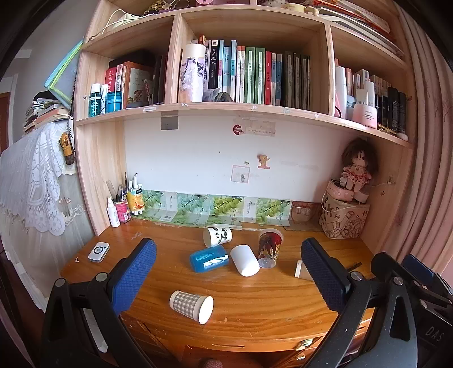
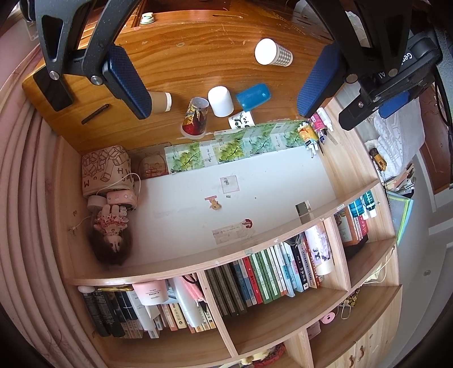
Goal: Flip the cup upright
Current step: 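Move the left tool toward the brown-sleeved paper cup lying on its side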
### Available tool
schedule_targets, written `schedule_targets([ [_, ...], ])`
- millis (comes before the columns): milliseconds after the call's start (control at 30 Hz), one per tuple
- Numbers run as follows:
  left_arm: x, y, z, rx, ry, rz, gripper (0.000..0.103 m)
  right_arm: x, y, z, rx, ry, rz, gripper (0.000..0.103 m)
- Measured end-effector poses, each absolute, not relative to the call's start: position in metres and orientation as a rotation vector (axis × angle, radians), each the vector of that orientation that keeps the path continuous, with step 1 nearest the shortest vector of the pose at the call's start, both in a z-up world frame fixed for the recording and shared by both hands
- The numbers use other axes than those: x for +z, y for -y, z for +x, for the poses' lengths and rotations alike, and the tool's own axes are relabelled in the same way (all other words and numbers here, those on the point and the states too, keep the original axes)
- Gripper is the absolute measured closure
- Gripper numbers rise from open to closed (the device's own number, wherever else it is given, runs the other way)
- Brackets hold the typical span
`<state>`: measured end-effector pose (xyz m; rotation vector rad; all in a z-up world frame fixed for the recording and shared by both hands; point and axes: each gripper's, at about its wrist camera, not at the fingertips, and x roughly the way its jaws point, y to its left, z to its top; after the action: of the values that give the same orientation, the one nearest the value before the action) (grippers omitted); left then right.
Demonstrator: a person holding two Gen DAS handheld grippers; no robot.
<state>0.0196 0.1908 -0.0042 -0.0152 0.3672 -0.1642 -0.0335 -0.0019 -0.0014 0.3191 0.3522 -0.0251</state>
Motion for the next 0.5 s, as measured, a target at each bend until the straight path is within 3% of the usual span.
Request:
schedule_targets([
  [500,-0.004,-0.176,0.045,-0.226,-0.43,0.024,0.001,-0.006,0.013,-0.029,-0.071,-0.367,0.358,0.0],
])
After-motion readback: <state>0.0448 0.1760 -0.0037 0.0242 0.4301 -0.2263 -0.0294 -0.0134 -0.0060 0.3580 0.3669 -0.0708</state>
